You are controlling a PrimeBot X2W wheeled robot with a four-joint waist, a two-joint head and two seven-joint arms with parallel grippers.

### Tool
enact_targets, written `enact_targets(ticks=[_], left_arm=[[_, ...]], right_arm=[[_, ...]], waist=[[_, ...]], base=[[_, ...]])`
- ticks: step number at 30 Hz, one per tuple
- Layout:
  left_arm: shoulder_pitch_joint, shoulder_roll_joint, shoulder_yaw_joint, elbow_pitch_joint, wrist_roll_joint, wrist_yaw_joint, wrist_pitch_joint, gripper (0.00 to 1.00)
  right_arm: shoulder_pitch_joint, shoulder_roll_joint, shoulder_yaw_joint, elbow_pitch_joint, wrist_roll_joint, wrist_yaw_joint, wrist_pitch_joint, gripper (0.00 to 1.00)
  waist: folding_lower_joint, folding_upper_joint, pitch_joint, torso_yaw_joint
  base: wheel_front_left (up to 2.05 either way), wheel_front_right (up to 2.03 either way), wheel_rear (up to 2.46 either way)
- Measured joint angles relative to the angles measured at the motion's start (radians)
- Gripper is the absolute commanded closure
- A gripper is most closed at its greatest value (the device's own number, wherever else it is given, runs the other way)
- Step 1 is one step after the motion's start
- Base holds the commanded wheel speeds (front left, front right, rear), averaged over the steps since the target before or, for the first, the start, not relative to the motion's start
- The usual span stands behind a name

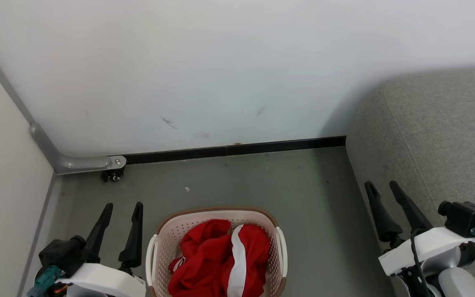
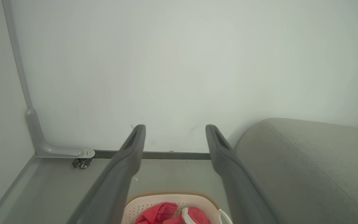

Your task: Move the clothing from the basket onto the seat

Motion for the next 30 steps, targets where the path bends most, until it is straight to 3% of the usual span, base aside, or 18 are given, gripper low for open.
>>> enact_targets(ticks=[19, 30], left_arm=[[-0.04, -0.011, 0.013, -0.012, 0.247, 0.0, -0.057, 0.0], [-0.041, -0.022, 0.033, -0.013, 0.247, -0.005, -0.058, 0.0]], right_arm=[[-0.017, 0.001, 0.014, -0.03, -0.288, 0.0, -0.062, 0.0], [-0.033, 0.008, 0.007, -0.033, -0.303, 0.0, -0.063, 0.0]], waist=[[-0.0003, 0.0, 0.01, -0.004], [-0.0004, 0.0, 0.017, -0.002]], base=[[0.0, 0.0, 0.0], [0.0, 0.0, 0.0]])
